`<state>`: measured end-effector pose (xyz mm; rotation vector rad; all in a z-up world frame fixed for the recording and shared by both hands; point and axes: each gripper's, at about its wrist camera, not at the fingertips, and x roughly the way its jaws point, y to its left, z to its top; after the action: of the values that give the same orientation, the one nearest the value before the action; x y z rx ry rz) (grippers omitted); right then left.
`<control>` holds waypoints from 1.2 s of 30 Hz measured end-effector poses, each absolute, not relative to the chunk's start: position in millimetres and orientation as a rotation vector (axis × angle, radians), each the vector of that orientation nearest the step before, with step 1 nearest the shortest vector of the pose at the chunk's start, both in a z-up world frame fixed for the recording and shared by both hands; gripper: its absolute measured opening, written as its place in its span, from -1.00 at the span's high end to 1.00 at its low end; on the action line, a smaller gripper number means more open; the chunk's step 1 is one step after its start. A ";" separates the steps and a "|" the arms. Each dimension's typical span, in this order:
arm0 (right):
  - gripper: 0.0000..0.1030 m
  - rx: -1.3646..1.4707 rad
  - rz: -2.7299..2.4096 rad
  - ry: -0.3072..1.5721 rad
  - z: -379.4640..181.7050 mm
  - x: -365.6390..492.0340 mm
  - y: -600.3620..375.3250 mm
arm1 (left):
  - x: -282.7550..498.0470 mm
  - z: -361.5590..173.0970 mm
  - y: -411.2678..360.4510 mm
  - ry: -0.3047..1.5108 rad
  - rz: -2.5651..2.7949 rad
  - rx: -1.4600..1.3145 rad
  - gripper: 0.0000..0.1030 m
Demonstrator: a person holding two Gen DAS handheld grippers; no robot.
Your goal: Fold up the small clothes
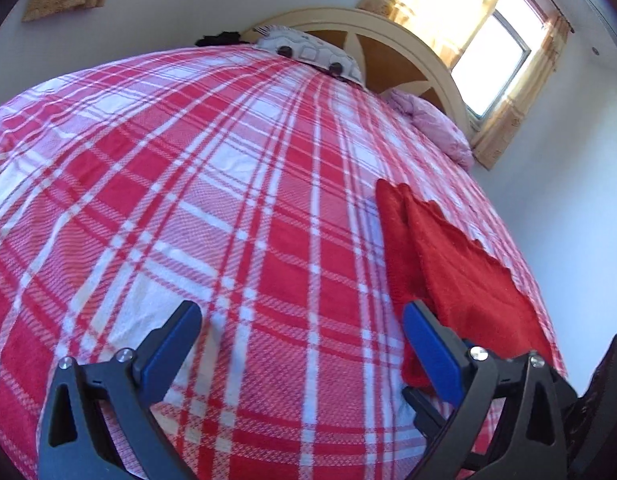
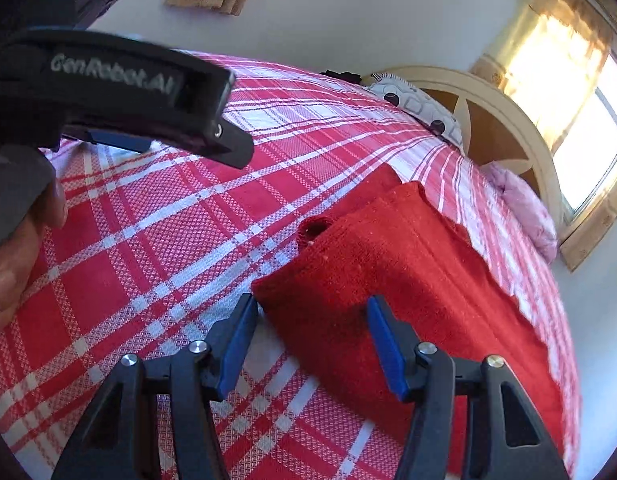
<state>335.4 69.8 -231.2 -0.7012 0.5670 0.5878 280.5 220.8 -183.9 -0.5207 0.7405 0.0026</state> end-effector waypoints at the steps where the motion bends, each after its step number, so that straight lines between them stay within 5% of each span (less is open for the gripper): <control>1: 0.44 -0.712 0.589 0.561 -232.9 334.0 71.0 | 285.4 -181.4 220.9 0.737 -0.031 -0.529 -0.84; 22: 0.54 -0.635 0.621 0.591 -235.6 344.1 67.2 | 462.7 -190.4 168.4 0.991 -0.366 -0.576 -0.67; 23: 0.54 -0.633 0.622 0.592 -235.4 344.7 67.2 | 463.5 -190.5 167.5 0.990 -0.371 -0.566 -0.61; 25: 0.54 -0.626 0.625 0.593 -235.1 346.1 67.0 | 464.2 -190.4 165.7 0.980 -0.374 -0.530 0.01; 26: 0.54 -0.620 0.626 0.591 -234.6 346.4 66.5 | 466.5 -192.8 163.3 0.995 -0.383 -0.522 0.65; 36: 0.82 -0.435 0.682 0.593 -210.7 350.3 37.7 | 465.9 -179.8 160.0 0.962 -0.353 -0.613 0.76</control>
<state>350.3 37.7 -210.7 -0.4345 0.5927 0.6823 465.9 160.0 -179.8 -0.6134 0.9616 -0.3526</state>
